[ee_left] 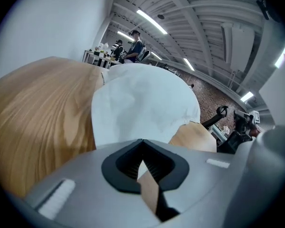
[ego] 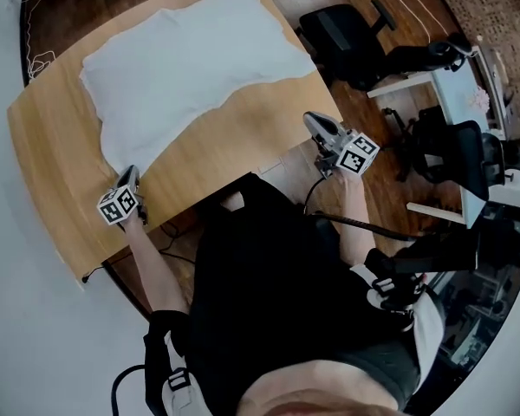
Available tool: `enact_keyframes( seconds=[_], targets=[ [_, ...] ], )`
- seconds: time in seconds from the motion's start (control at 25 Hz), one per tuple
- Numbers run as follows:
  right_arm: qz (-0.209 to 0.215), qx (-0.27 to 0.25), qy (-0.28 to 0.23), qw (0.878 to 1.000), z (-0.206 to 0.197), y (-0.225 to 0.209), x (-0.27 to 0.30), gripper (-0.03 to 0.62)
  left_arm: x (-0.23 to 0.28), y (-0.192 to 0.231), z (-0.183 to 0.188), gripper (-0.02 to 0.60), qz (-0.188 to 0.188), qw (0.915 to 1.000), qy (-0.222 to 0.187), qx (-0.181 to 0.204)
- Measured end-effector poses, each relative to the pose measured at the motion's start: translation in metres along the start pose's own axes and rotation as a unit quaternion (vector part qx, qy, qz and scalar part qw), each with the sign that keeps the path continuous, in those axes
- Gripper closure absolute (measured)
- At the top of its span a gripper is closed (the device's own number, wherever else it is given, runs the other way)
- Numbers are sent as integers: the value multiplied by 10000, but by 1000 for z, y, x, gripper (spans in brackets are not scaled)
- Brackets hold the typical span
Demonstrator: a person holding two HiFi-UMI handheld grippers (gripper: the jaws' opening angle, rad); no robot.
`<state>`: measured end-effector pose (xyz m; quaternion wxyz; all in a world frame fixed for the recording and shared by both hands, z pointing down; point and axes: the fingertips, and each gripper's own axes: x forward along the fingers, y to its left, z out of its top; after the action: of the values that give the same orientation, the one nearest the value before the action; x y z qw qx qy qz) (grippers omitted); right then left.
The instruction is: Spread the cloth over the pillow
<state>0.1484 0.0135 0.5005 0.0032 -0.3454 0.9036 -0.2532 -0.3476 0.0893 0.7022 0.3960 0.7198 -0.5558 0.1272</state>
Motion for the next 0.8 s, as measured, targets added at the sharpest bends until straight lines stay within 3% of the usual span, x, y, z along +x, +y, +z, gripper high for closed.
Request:
enact_keyframes(
  seconds=[0.12,0.2,0.28,0.4,0.48,0.56,0.64,0.72,0.8],
  targets=[
    [-152,-384,153,9990,-13,22,-11,591,-7,-2,-2,581,-39,9998,-81,-166],
    [-153,-590,226,9979,-14,31,-15,591,-19,-13,1,581,-81,9987,-340,-366],
    [-42,-516,-135,9986,2,38,-19,591,-38,-32,17,581,-211,9947,-872,-512],
    [196,-384,-781,9960,31,50,-18,591,-72,-58,52,581,-533,9792,-1874,-557],
    [423,-447,-804,9949,40,51,2,591,-86,-55,54,581,-453,9751,-2099,-561],
    [609,-478,-624,9950,44,47,28,591,-67,-43,48,581,-414,9805,-1830,-584],
    [865,-492,-568,9934,57,50,34,591,-14,-43,47,581,-578,9885,-1248,-631],
    [1048,-566,-494,9916,62,59,15,591,26,-43,32,581,-552,9907,-813,-937],
    [1066,-591,-431,9916,57,62,-5,591,41,-31,26,581,-374,9905,-672,-1144]
  ],
)
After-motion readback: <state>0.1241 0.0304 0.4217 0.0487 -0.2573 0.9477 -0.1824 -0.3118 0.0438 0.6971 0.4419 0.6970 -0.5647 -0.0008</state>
